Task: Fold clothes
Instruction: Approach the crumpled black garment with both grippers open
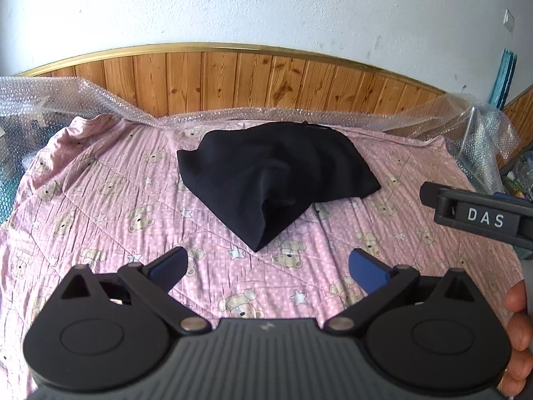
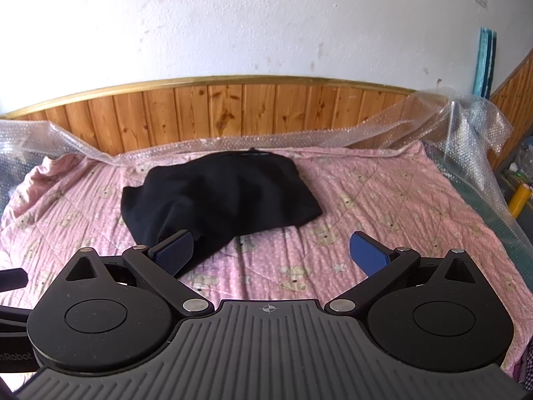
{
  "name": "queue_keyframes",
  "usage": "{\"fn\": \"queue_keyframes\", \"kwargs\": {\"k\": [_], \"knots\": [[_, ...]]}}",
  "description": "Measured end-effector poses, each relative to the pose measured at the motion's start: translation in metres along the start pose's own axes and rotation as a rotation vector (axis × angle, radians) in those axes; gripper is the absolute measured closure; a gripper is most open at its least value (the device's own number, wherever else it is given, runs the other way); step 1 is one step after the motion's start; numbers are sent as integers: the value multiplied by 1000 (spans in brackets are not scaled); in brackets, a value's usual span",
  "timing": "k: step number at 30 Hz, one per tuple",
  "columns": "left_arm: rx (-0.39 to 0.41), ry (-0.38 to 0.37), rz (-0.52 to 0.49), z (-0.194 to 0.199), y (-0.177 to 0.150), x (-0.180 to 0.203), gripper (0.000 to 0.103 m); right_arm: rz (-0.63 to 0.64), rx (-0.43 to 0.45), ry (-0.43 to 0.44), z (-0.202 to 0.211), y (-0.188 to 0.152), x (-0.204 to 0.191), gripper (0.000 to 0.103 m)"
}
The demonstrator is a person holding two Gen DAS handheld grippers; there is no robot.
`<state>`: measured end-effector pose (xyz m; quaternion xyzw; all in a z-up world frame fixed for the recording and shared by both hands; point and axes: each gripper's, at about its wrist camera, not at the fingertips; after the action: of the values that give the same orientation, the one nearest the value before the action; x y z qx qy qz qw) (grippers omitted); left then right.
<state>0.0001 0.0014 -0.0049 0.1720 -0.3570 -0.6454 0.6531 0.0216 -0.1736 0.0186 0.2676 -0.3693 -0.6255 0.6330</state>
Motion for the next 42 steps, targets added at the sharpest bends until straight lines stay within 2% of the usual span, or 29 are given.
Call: {"fn": "queue_keyframes", "kwargs": {"k": [5, 10, 42], "knots": [[-20, 7, -15, -5, -5, -4, 0, -3, -4, -5, -1, 10, 3, 2], [-39, 40, -30, -14, -7, 4, 0, -5, 3, -2, -9, 1, 2, 2], [-71, 79, -6, -21, -8, -5, 0, 26, -72, 82, -20, -16, -12, 2]]}}
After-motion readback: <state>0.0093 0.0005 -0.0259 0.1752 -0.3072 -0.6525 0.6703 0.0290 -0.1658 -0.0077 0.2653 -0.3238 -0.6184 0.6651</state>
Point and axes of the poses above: each gripper's, at about its wrist camera, not at the fingertips, and z roughly against the way its jaws point, x to its right, y to its top, and after that the axes turned 7 degrees about -y, right-handed
